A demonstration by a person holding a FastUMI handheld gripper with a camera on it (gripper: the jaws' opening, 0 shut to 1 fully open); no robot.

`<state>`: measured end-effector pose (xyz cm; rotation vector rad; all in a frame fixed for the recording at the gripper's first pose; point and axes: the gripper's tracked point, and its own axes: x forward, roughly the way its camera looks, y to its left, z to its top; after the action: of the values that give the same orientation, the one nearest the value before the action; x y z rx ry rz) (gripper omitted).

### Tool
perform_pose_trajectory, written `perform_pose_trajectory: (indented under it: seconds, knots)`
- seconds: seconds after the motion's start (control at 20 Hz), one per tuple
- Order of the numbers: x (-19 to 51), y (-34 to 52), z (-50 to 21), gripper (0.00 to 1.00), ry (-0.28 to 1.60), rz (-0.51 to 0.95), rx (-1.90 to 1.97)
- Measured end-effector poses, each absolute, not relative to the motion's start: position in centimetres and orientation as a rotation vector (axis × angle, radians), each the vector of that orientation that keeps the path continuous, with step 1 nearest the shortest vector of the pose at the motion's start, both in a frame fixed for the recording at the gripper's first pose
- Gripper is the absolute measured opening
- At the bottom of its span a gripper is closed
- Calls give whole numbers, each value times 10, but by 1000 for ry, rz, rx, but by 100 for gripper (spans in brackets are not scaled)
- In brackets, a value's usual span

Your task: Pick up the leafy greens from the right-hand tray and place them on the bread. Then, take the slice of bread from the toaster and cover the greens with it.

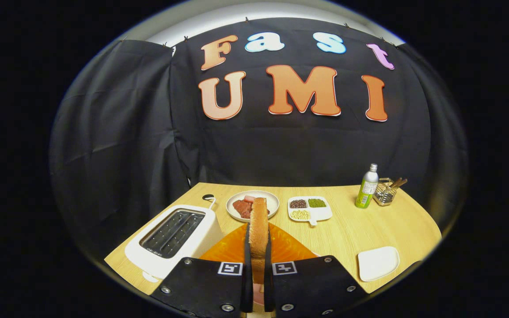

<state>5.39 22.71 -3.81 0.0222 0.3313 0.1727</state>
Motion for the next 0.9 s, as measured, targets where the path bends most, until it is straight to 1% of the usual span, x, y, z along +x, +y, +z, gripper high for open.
perform_pose_trajectory:
  seconds: [0.5,0.9]
  knots:
    - [46,220,-103,10,436,206,44]
    - [48,197,-132,10,488,190,58]
